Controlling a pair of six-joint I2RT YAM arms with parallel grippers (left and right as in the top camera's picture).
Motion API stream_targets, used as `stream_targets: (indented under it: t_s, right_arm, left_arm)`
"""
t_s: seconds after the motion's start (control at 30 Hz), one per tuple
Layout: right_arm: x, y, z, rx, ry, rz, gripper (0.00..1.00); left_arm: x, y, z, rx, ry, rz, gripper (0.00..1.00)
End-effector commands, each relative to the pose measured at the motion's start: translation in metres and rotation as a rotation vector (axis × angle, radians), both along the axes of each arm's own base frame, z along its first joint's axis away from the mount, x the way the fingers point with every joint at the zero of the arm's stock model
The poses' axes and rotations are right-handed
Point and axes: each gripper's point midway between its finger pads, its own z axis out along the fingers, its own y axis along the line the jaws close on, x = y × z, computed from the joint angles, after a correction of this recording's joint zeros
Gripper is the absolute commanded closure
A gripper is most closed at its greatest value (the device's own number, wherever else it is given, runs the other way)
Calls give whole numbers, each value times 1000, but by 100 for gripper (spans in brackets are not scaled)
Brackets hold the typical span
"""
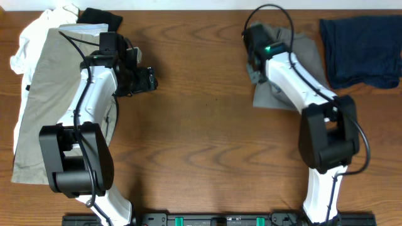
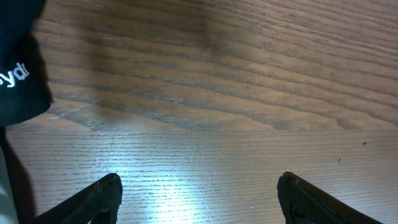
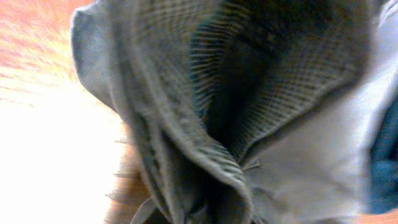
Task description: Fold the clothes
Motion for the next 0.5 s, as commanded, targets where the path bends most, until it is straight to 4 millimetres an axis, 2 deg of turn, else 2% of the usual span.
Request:
stream_targets:
  t_s: [0.0,0.2,0.37,0.47]
  right_arm:
    - [17,-4,68,-44,-106,140,99]
    - [23,-36,117,-84,-182,167,99]
    - [33,-72,159,-195,-255,258,99]
    - [38,-88,176,-269,-281,313,99]
  left_arm:
    - [6,3,14,14,-43,-2,18]
    - [6,3,14,14,-43,-2,19]
    - [8,3,15,14,-51,-2,19]
    - [9,3,15,14,-54,-2,19]
